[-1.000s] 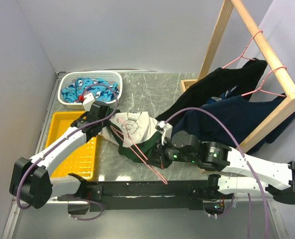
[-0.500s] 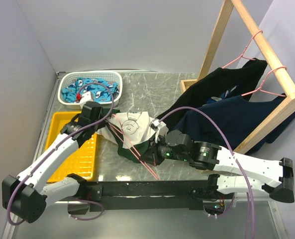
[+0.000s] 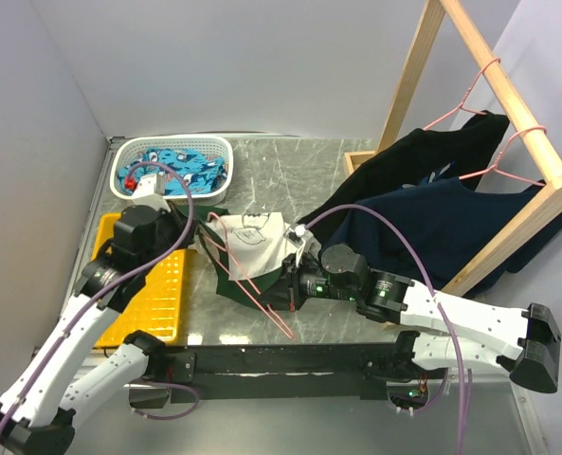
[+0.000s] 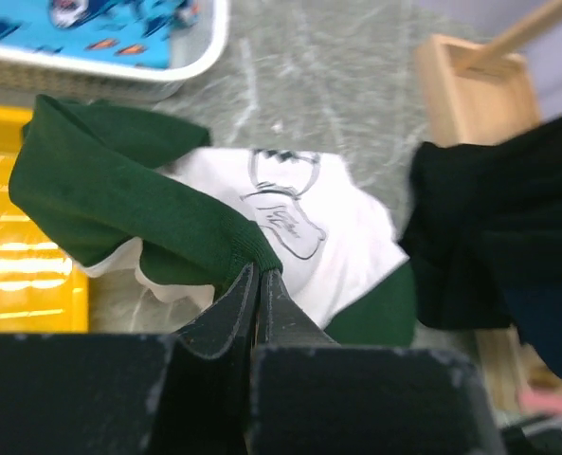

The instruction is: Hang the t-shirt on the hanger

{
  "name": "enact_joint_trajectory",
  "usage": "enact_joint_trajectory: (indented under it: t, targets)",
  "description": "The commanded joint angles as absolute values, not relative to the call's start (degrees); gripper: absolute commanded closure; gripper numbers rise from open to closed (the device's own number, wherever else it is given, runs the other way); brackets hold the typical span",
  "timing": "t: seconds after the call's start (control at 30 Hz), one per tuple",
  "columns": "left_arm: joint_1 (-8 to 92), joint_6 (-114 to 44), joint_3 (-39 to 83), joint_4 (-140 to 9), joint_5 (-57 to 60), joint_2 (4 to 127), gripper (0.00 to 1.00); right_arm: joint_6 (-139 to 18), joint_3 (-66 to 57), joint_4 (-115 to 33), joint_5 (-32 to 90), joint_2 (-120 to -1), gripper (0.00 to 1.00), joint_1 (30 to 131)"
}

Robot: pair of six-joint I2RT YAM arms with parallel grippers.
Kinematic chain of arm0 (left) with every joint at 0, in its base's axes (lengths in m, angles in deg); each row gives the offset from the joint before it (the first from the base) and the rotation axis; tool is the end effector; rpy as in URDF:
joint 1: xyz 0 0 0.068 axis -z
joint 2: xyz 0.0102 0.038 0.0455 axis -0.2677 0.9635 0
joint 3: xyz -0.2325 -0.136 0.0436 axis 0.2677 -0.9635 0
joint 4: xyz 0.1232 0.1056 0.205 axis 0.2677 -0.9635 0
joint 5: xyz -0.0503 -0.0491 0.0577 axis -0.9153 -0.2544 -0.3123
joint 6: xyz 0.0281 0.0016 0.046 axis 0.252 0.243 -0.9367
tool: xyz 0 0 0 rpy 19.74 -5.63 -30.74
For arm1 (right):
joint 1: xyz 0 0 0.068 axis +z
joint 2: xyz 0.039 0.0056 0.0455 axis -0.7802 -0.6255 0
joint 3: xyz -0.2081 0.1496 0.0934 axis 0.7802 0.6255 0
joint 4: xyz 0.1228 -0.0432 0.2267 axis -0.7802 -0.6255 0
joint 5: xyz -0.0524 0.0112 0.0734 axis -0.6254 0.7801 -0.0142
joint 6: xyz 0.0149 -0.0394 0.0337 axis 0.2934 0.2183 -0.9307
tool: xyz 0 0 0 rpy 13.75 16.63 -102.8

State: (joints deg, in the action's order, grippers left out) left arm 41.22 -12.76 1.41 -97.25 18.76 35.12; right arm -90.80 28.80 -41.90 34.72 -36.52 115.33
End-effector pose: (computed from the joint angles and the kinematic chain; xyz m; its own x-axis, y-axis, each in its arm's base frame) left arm 0.1546 -0.0681 0.3457 -0.4545 -0.3951 -0.7983 0.0496 0.8836 -0.4655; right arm 0.0948 0.2136 0.2990 -0.6847 -0.0653 -0.7259 -0.7003 0.3348 0.6305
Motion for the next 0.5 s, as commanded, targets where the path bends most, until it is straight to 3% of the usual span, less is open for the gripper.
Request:
enact_joint_trajectory:
  t: [0.0, 0.3, 0.47]
  targets:
    - [41.11, -18.17, 5.71, -95.38, 10.15, 31.82, 0.99, -91.48, 26.32, -29.43, 40.94, -37.36, 1.0, 113.6]
    - [41.19, -22.21, 9.76, -97.83, 7.75, 32.51, 0.99, -93.15, 24.83, -22.83, 42.53, -38.59, 1.0, 108.5]
    - [41.28, -22.83, 10.63, -96.86, 5.54, 32.51, 0.99, -94.3, 23.34, -14.84, 44.9, -45.44, 1.0, 108.59]
